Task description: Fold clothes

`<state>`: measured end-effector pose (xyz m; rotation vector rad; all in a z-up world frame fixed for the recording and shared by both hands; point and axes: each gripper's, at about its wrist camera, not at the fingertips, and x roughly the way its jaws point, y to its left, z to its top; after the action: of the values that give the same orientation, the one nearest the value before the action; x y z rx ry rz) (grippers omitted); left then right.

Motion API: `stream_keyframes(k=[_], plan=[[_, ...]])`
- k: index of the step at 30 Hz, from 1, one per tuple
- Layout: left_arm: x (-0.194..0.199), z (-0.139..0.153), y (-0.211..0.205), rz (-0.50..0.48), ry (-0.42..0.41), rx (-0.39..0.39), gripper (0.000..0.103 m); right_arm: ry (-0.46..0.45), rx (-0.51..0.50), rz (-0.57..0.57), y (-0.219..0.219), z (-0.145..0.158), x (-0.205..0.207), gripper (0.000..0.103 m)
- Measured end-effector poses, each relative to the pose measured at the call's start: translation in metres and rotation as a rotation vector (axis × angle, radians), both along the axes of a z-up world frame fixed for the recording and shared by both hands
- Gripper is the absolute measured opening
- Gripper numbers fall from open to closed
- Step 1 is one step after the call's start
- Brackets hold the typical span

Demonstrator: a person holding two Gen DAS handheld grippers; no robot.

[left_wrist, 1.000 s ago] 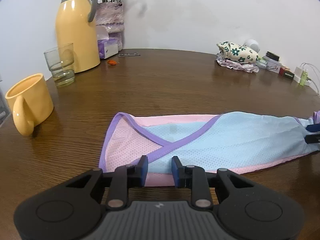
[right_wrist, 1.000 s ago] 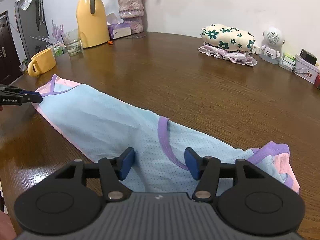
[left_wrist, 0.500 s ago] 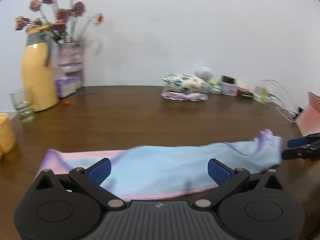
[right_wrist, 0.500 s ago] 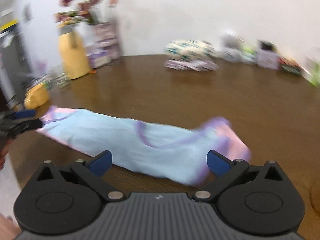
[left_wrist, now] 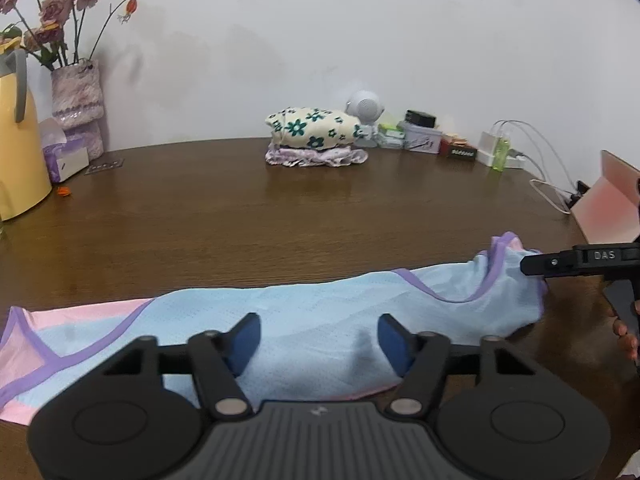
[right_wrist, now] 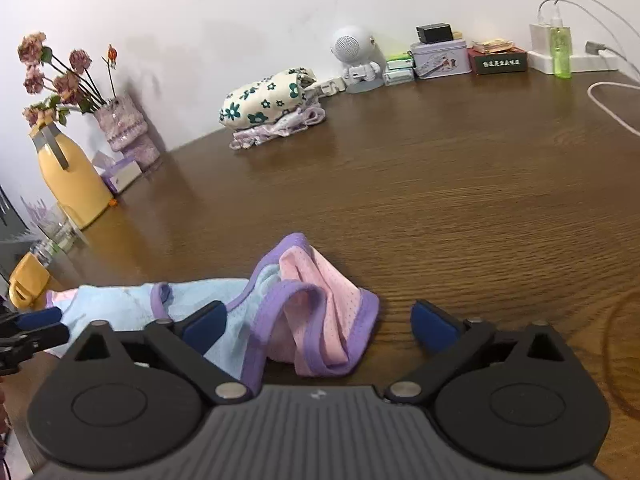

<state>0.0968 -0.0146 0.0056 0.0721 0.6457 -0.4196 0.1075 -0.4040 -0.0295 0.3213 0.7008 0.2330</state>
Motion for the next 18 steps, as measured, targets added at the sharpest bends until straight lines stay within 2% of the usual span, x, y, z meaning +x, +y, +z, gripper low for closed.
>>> stream_keyframes(k=[2,4,6,7,9,10,11,13,18], plan=[[0.006,-0.004,-0.001,-0.002,0.013,0.010,0.048,-0.013,0.001,0.014,0.002,-0.001,0.001,0.097],[0.011,-0.009,-0.003,-0.005,0.028,0.023,0.047,-0.020,0.002,0.028,0.005,-0.001,0.001,0.095],[0.014,-0.014,-0.005,-0.012,0.049,0.037,0.047,-0.023,0.003,0.044,0.009,-0.001,0.001,0.087],[0.015,-0.018,-0.005,-0.014,0.061,0.040,0.047,-0.023,0.002,0.050,0.012,-0.001,0.001,0.078],[0.016,-0.023,-0.006,-0.016,0.078,0.047,0.046,-0.024,0.013,0.052,0.016,-0.001,0.000,0.071],[0.015,-0.023,-0.006,-0.017,0.075,0.050,0.046,-0.025,0.020,0.043,0.016,-0.002,0.000,0.064],[0.015,-0.024,-0.006,-0.018,0.073,0.054,0.046,-0.024,0.031,0.030,0.015,-0.003,-0.001,0.049],[0.014,-0.024,-0.006,-0.019,0.071,0.057,0.046,-0.013,0.064,0.011,0.013,-0.005,-0.001,0.029],[0.012,-0.024,-0.014,-0.033,0.063,0.086,0.045,0.014,0.108,0.006,0.005,-0.008,0.001,0.014]])
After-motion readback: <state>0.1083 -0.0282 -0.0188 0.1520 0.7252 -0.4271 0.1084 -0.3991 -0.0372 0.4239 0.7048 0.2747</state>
